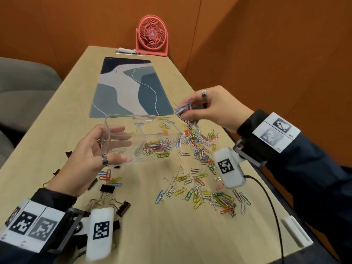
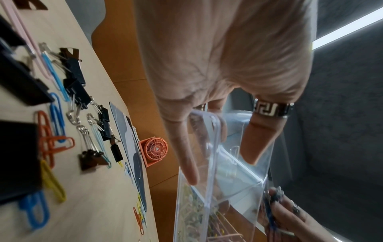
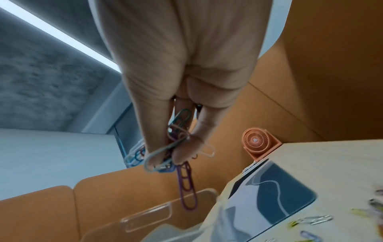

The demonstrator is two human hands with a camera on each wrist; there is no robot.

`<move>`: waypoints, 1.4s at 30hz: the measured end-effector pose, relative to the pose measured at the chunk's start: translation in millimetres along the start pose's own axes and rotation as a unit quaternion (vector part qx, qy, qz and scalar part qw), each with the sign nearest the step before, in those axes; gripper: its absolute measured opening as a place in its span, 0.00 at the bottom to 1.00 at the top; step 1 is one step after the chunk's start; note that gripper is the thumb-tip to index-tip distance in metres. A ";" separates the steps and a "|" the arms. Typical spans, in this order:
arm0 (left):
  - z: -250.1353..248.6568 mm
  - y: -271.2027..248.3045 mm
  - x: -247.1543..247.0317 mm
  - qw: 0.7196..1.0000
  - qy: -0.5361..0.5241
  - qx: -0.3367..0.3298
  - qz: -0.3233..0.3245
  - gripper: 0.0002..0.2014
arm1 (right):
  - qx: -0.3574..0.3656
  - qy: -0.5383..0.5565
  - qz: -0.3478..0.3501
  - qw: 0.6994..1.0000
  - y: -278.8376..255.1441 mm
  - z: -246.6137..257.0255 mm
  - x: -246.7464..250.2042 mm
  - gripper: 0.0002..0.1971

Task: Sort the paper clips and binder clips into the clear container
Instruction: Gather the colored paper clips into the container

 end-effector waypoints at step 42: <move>0.4 -1.2 -3.9 1.000 0.004 0.004 0.004 0.40 | 0.069 -0.073 0.007 0.995 9.7 -5.0 -33.8 0.12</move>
Point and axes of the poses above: each hand's wrist, its own y-axis towards the middle knuckle, its own x-axis out of the back of the hand, z = x × y, the point moved 1 cm from there along y, towards the middle knuckle
